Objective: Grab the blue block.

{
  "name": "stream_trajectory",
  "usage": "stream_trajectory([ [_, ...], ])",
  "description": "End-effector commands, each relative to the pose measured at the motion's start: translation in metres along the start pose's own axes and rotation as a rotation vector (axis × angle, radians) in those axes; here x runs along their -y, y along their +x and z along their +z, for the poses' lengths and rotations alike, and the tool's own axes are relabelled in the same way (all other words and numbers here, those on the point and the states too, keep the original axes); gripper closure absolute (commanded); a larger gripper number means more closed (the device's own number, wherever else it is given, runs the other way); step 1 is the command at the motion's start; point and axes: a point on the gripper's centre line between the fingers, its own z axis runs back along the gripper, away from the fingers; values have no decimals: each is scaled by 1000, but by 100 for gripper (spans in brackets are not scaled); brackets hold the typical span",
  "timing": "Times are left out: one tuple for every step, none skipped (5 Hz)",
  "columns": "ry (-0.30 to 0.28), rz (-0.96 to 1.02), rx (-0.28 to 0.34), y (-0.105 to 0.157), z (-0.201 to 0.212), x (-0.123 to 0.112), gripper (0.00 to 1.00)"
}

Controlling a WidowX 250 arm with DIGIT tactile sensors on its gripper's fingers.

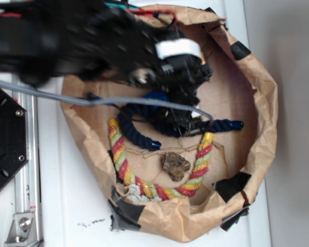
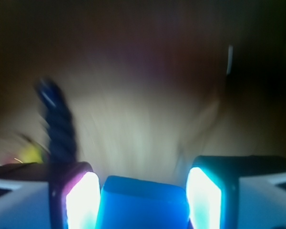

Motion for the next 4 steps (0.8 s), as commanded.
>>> stream_trajectory([
  [-118,-77,60,22,47,15,100],
  [-126,-146,-1,20,52,20,100],
  [-159,-234,-27,17,49,21,100],
  [-122,-222,-48,12,49,25,100],
])
